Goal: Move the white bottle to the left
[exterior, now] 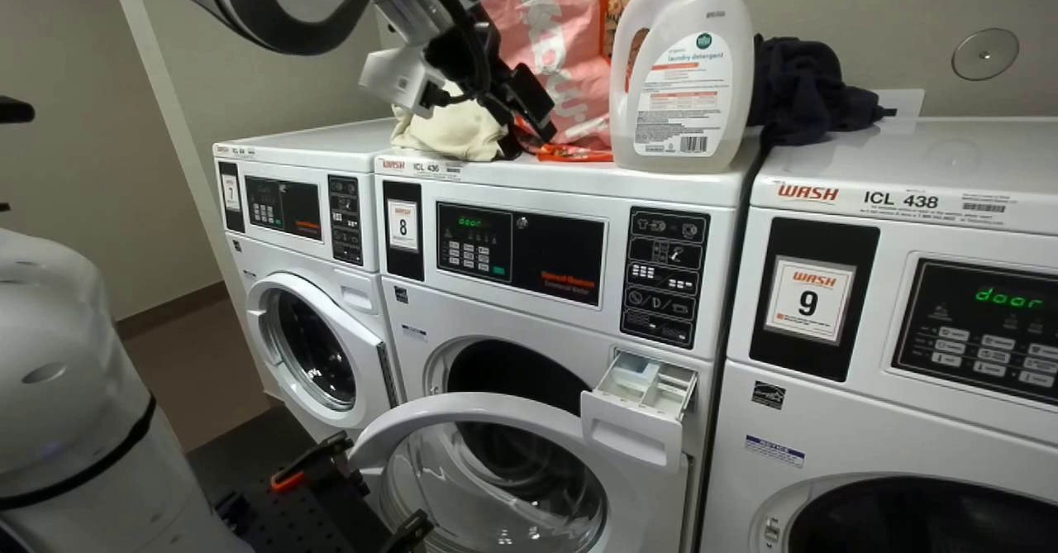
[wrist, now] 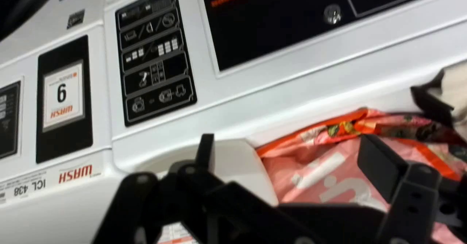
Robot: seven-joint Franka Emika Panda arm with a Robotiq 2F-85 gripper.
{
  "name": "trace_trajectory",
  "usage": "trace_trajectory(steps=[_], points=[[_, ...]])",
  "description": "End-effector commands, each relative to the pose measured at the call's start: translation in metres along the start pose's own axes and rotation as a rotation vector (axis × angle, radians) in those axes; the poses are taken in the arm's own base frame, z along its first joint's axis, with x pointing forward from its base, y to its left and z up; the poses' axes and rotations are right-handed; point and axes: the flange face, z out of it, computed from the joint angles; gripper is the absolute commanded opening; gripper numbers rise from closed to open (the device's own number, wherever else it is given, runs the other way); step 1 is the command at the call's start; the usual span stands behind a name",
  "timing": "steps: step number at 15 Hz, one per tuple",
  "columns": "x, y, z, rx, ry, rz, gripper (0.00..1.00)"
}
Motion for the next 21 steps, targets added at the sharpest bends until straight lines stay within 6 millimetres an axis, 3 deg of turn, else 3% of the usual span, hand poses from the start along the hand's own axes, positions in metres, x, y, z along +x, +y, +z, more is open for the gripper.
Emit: trace_trajectory(steps=[1, 6, 8, 9, 10, 15, 17, 21], points=[[0.014, -0.002, 0.007, 0.017, 0.194, 0.03, 1.0], [0.033, -0.025, 0.01, 0.047, 0.499, 0.002, 1.0], [0.031, -0.031, 0.023, 0.051, 0.588, -0.007, 1.0], [0.055, -0.031, -0.012, 0.053, 0.596, -0.008, 1.0], [0.055, -0.032, -0.003, 0.05, 0.594, -0.009, 1.0], [0.073, -0.03, -0.015, 0.039, 0.628, -0.009, 1.0], [0.071, -0.029, -0.006, 0.038, 0.608, -0.003, 1.0], [0.059, -0.027, 0.03, 0.021, 0.524, 0.012, 1.0]])
